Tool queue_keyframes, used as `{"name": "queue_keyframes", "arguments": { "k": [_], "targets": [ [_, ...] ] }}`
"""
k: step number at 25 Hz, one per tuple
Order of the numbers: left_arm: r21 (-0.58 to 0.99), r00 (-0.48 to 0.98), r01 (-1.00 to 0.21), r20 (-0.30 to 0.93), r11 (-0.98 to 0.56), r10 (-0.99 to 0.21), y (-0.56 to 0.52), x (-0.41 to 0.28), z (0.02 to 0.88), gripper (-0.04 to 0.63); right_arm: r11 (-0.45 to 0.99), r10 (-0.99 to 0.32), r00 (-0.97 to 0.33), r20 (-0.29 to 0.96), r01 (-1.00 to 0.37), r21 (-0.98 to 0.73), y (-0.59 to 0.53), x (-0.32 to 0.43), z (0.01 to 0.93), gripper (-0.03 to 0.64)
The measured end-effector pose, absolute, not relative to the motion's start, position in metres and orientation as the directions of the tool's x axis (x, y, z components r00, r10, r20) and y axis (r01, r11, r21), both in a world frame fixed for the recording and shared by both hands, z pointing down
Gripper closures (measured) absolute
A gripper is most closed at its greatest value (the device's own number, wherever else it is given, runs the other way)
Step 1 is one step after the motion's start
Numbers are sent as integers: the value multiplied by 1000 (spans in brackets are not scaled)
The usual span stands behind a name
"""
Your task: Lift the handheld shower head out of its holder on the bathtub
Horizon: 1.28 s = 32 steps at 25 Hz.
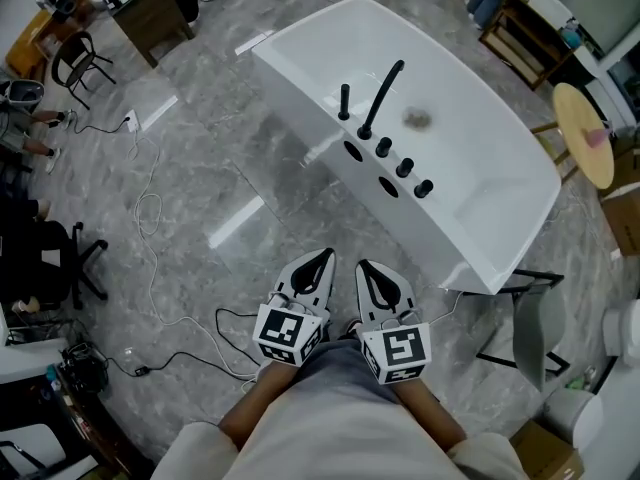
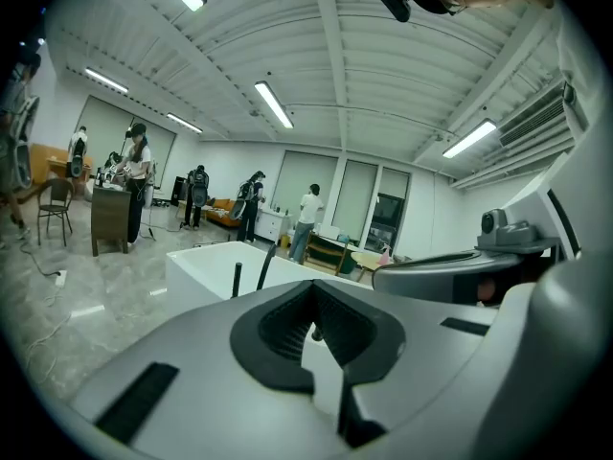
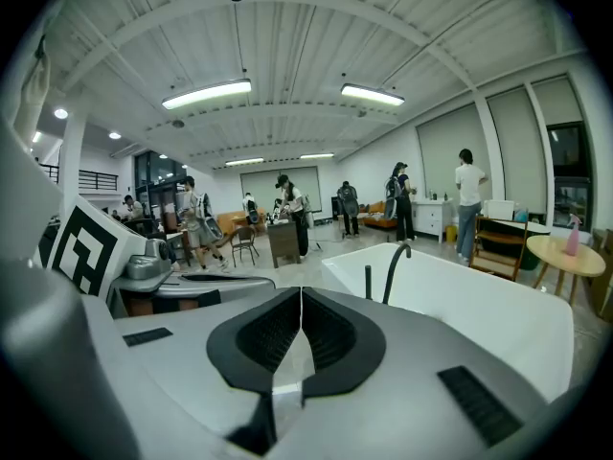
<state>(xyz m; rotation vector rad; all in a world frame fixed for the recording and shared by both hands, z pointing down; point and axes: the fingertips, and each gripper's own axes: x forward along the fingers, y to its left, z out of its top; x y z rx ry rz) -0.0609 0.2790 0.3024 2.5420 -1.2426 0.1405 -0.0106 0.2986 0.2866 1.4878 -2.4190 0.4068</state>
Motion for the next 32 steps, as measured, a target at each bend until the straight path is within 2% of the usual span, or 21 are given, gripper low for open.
{"name": "queue_keyframes", "arguments": {
  "k": [7,16,26,32],
  "targets": [
    [178,611,-791,204,-585,-765,233,-89,284,589,393,-843,-406,352,-913,-111,259,-38,278,597],
    [157,665,-747,172,-647,-726,203,-115,278,590,395,-854,-416,313,-909,-132,227,-79,271,597],
    [244,670,-739,168,-628,-723,190,-127,292,589,348,-846,-370,385,-929,-128,229,-82,290,595],
    [240,669,-742,189,-627,-719,168,-134,307,591,347,-854,-368,368,-929,-125,204,-87,299,597]
  ]
}}
